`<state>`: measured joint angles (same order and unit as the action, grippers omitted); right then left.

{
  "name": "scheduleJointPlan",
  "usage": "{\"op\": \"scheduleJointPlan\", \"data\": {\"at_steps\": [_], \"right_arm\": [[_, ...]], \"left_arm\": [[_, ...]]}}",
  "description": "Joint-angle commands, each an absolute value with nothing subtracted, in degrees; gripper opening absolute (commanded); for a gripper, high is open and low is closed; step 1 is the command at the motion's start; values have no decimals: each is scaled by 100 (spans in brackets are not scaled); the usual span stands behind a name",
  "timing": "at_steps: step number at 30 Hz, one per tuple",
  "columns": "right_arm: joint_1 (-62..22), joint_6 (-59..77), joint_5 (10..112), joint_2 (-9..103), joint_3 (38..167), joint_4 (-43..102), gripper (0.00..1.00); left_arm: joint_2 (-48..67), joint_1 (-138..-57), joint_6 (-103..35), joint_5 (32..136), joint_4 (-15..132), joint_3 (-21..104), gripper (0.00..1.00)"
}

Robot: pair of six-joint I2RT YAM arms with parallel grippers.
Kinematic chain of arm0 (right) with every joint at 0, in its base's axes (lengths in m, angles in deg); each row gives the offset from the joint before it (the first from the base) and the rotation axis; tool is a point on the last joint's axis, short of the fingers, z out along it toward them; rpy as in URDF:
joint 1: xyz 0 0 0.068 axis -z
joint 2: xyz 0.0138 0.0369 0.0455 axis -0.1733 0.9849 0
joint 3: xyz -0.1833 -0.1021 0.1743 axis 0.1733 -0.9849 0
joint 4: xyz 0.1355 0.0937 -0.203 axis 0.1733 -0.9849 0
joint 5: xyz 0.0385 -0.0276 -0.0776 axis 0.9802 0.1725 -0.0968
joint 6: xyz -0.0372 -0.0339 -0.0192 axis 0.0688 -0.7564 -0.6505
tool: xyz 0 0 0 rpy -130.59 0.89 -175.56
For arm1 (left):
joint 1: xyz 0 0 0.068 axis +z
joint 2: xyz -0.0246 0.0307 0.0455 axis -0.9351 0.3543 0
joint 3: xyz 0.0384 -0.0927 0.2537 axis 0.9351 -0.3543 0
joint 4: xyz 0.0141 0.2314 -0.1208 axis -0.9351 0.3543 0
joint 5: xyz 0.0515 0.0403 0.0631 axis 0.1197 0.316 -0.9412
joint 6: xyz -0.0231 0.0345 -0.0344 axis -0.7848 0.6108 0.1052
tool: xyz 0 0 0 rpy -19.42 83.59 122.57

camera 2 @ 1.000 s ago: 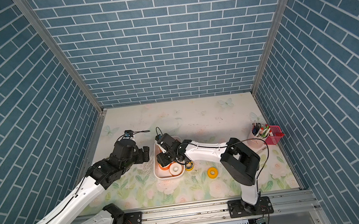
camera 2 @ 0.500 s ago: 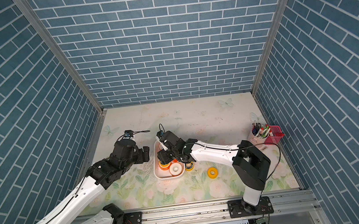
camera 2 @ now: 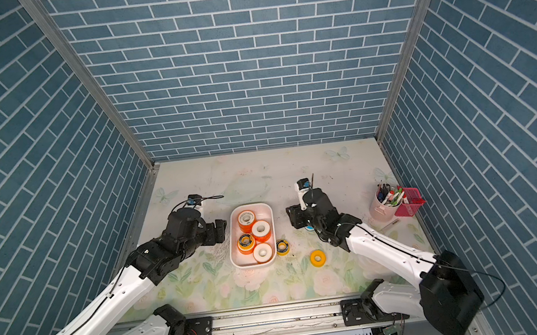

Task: Put the sealing tape into the storage box
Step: Place the sealing tape in the storage box, then pick up the sealing tape at the center of the board.

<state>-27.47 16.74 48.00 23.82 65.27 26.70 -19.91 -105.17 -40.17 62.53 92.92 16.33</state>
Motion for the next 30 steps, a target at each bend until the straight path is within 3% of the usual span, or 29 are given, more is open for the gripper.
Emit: {"op": "scheduleJointPlan", "data": {"at_steps": [1,7,14,22,30], "right_arm": [[-2245,1629,4574,1973,6081,2913,52],[-1363,1880,3696,1595,5234,3139,52],[-279,1893,4228,1572,4687,3454,52],[202,1972,4811,1815,4462,3794,52],[266,1966,5016,1945,4441,3864,54]], "left_arm": [[-1860,-10876,-4160,6515,9089,1782,91],[-745,-12423,-4807,5735,9077,2551,90],[1164,-13766,-4973,5651,8694,3544,90],[3046,-14527,-4804,5988,8393,4632,93],[4105,-14607,-4798,5990,8533,5226,95]]}}
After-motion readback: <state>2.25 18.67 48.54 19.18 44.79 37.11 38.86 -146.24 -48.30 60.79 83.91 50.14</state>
